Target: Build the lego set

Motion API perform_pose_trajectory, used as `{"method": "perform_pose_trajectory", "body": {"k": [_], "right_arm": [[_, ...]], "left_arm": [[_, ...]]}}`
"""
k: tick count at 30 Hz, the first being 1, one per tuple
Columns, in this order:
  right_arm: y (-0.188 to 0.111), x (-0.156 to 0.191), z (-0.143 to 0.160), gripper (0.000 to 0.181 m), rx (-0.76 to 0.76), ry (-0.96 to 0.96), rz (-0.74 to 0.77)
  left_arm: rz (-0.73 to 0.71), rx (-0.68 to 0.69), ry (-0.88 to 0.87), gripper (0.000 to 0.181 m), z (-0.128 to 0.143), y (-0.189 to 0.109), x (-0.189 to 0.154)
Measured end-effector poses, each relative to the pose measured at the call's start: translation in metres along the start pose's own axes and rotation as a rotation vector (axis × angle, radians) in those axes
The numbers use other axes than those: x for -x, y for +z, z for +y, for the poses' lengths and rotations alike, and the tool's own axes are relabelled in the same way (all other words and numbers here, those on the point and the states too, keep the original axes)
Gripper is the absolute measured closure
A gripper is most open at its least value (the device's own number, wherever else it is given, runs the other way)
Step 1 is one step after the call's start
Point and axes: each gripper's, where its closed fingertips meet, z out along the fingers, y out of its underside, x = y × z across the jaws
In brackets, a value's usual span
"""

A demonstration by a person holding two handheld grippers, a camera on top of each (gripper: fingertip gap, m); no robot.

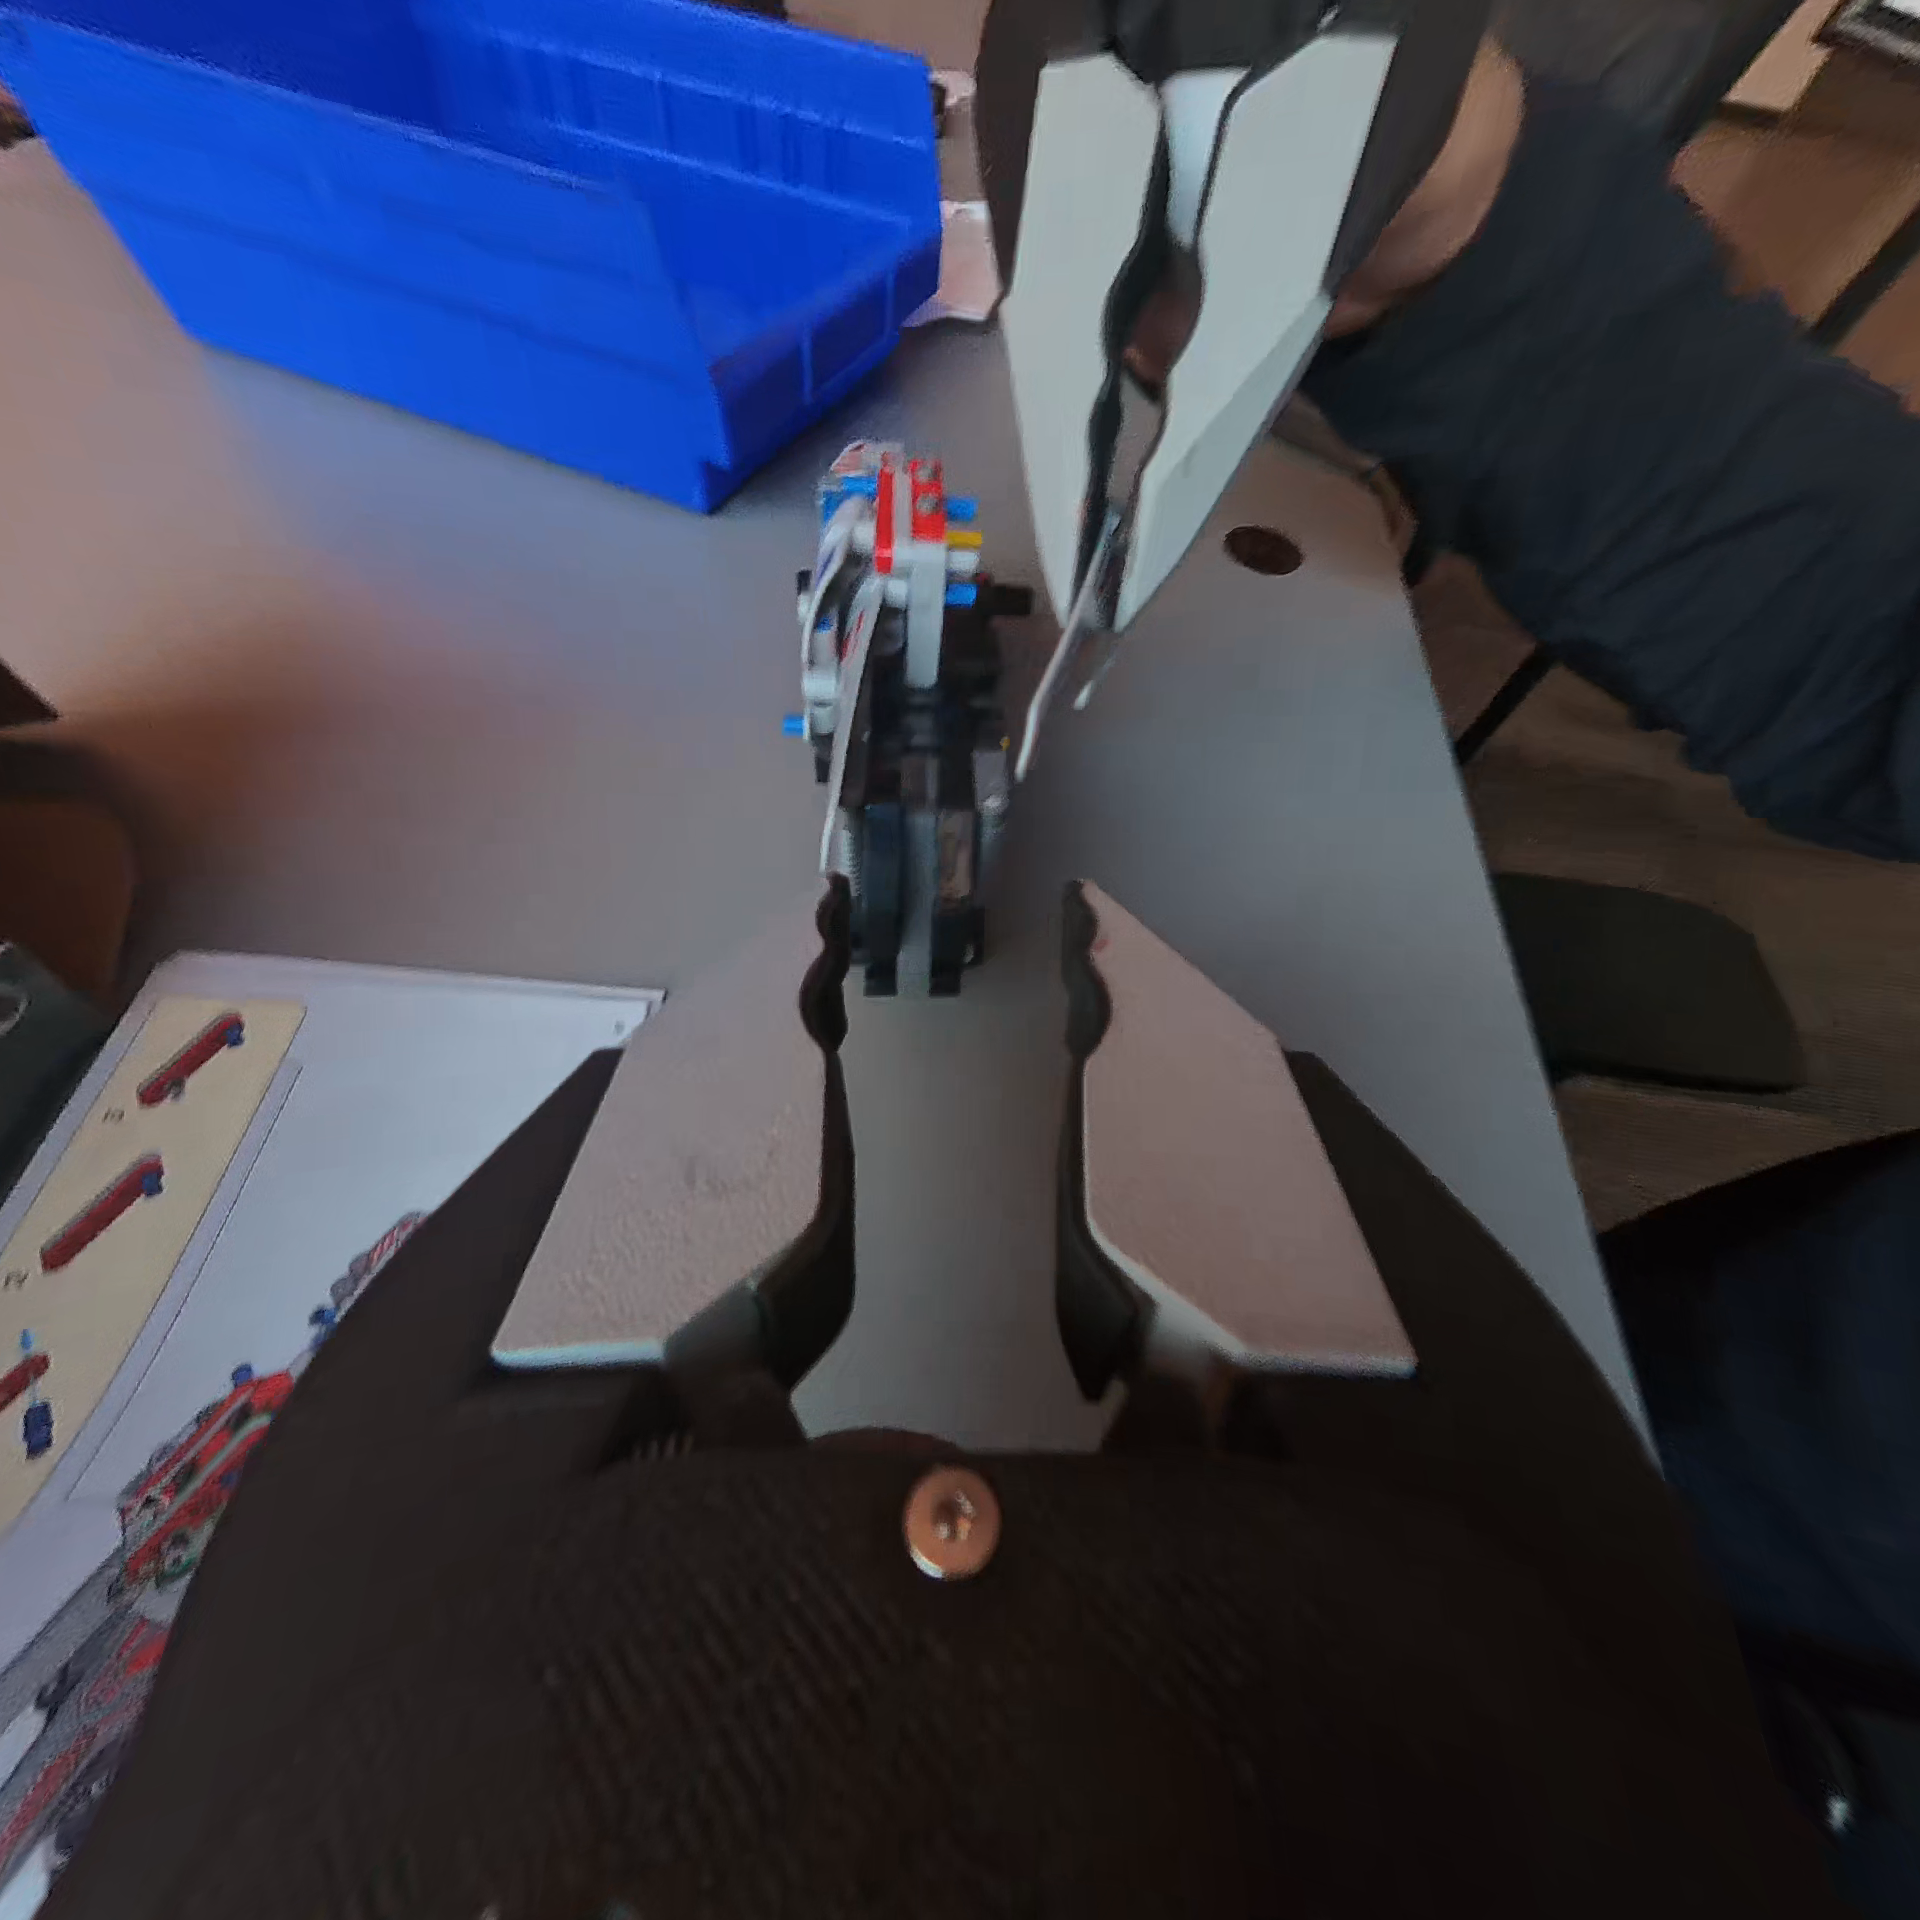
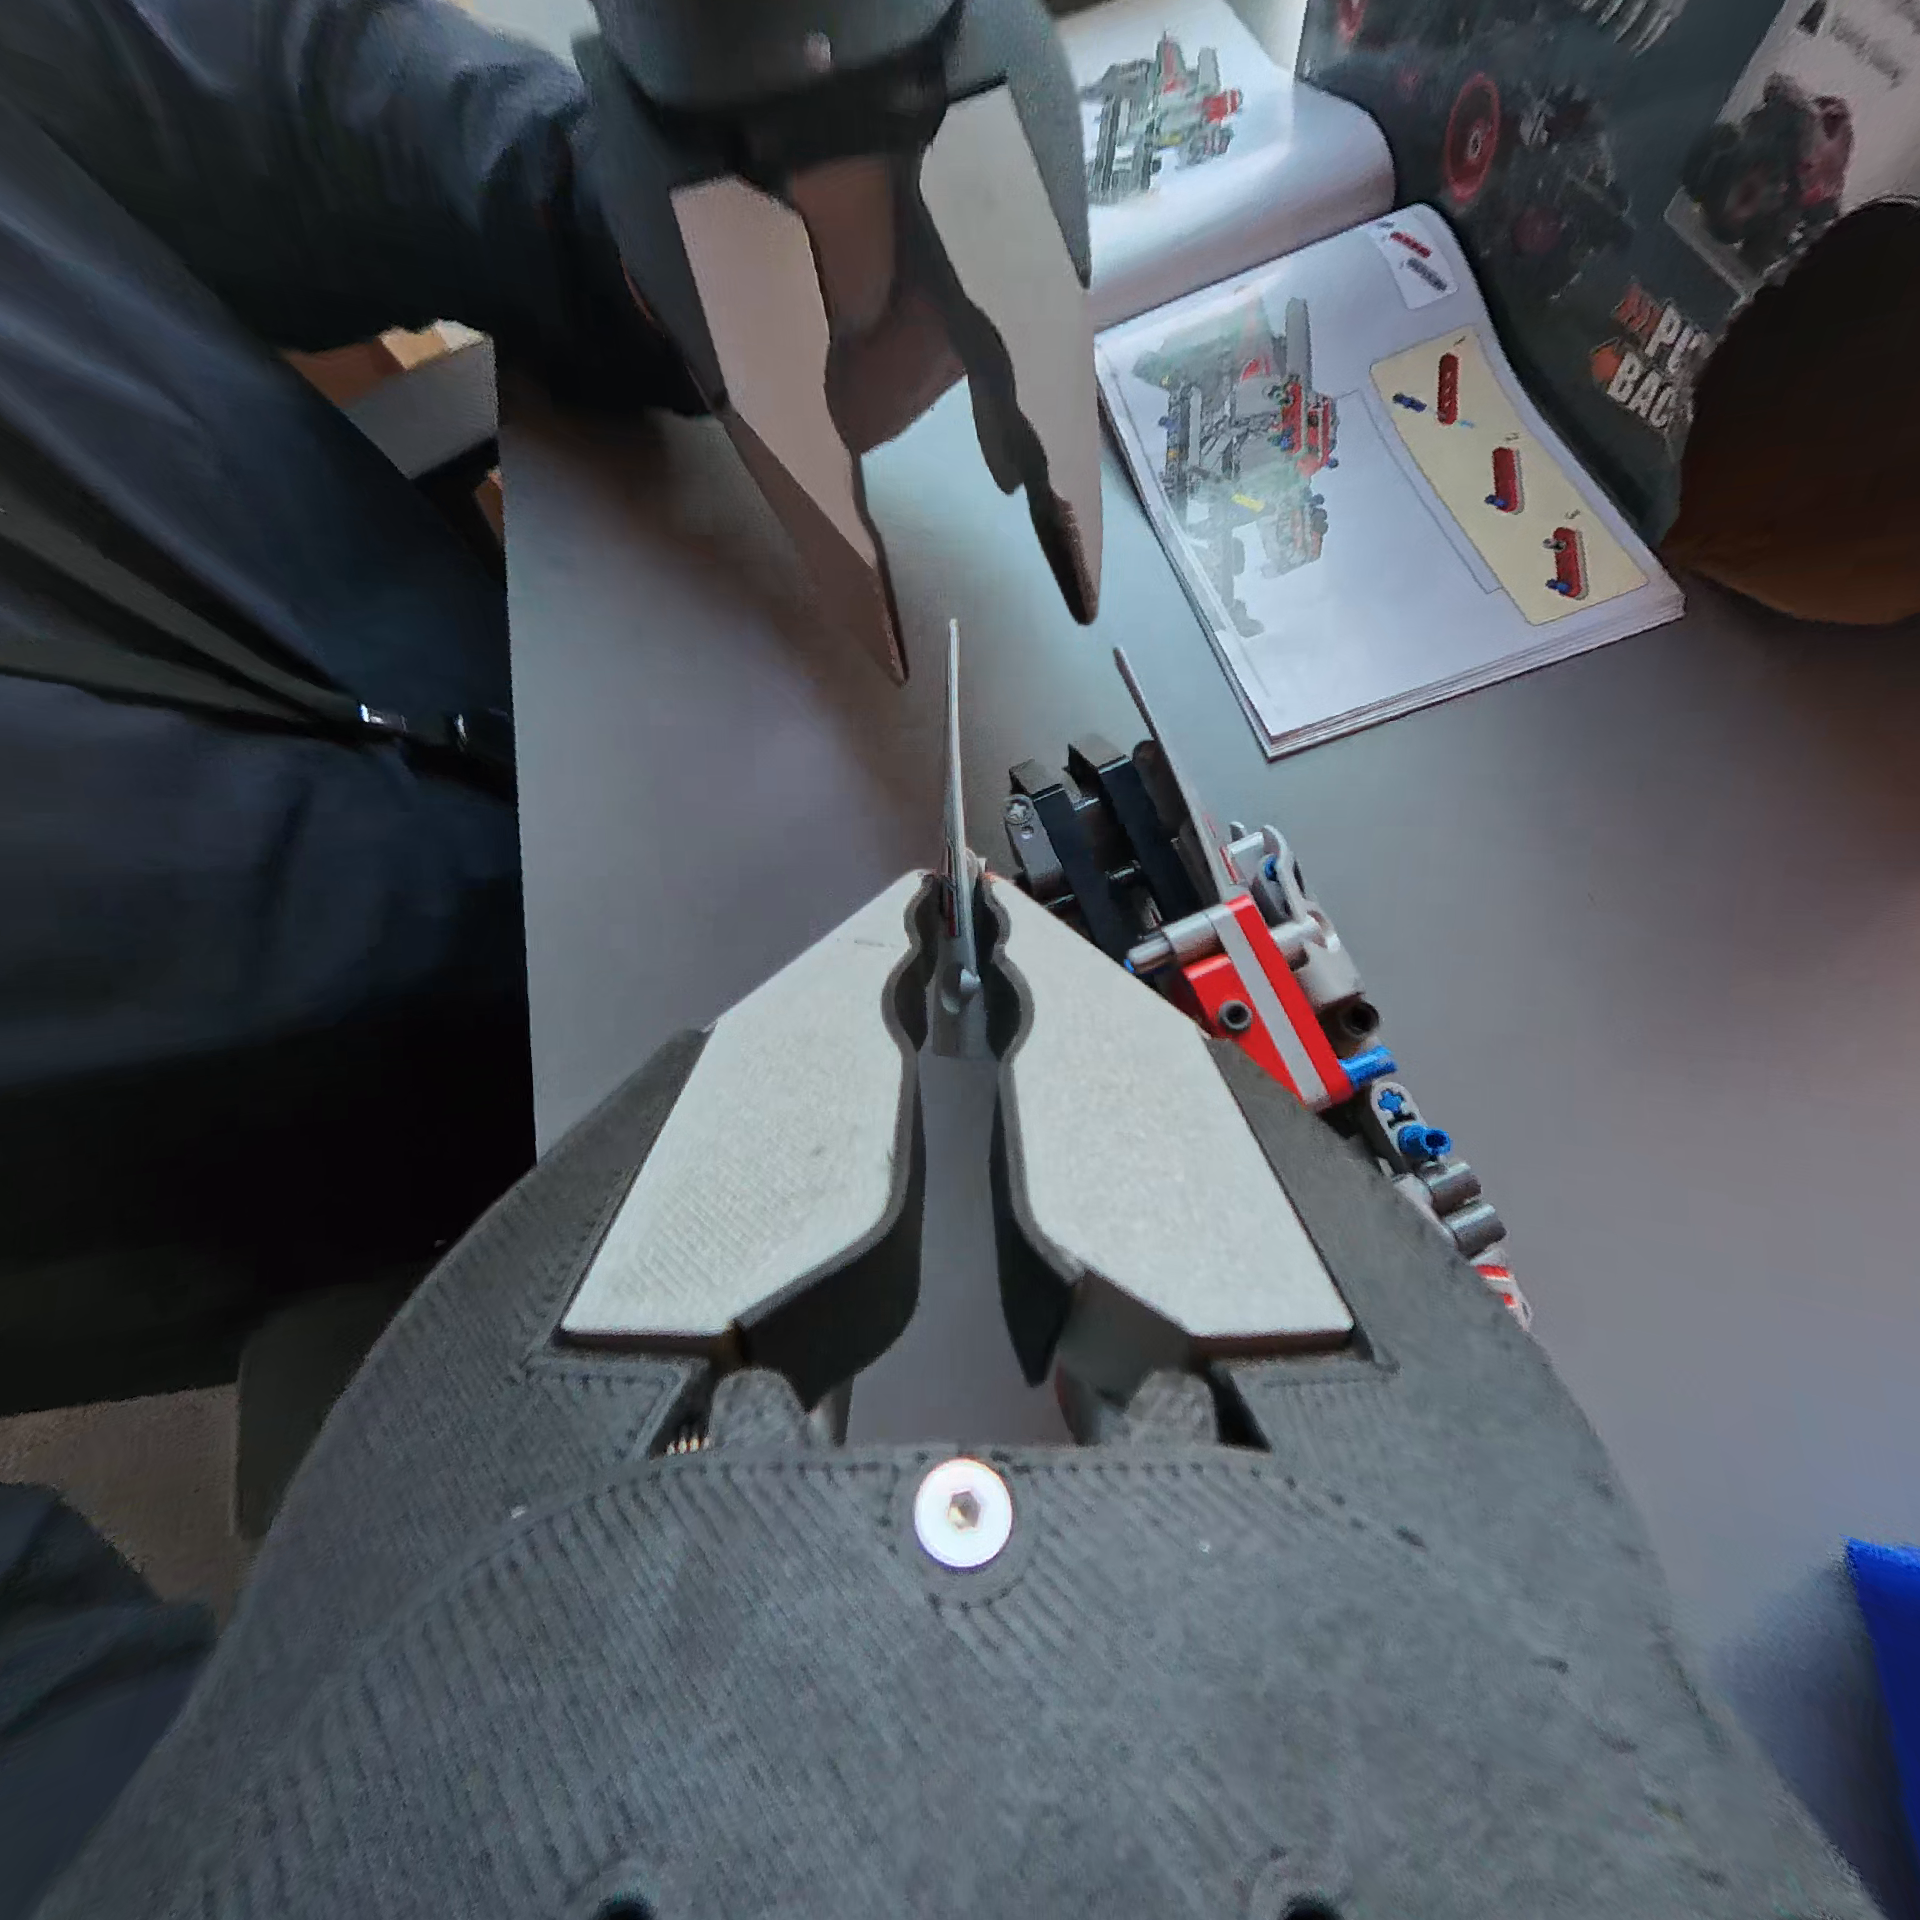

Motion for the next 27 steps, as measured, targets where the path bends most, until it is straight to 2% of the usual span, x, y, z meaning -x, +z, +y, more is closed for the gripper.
{"method": "perform_pose_trajectory", "body": {"k": [4, 8, 11, 14, 17, 20, 22, 24, 27], "right_arm": [[0.005, 0.003, -0.001, 0.178, 0.086, -0.053, 0.006], [0.007, 0.002, -0.001, 0.178, 0.149, -0.092, -0.003], [0.008, 0.000, -0.003, 0.178, 0.180, -0.102, -0.009], [0.005, -0.006, -0.011, 0.178, 0.166, -0.117, 0.010], [0.001, -0.004, -0.018, 0.178, 0.152, -0.111, -0.017], [-0.002, -0.002, -0.020, 0.178, 0.151, -0.120, -0.020], [-0.002, -0.004, -0.018, 0.177, 0.157, -0.111, -0.016], [0.000, -0.004, -0.015, 0.178, 0.160, -0.098, -0.028], [0.002, -0.005, -0.012, 0.178, 0.154, -0.073, -0.036]], "left_arm": [[0.101, -0.011, -0.005, 0.150, -0.015, 0.003, -0.014], [0.198, -0.048, -0.045, 0.181, -0.029, 0.006, -0.023], [0.222, -0.028, -0.082, 0.180, -0.028, 0.009, -0.021], [0.236, 0.009, -0.108, 0.169, -0.023, 0.010, -0.019], [0.218, -0.017, -0.080, 0.181, -0.029, 0.008, -0.016], [0.227, -0.018, -0.070, 0.181, -0.032, 0.007, -0.018], [0.242, -0.008, -0.092, 0.175, -0.032, 0.007, -0.020], [0.241, -0.019, -0.091, 0.181, -0.032, 0.006, -0.019], [0.213, -0.021, -0.087, 0.181, -0.030, 0.008, -0.015]]}}
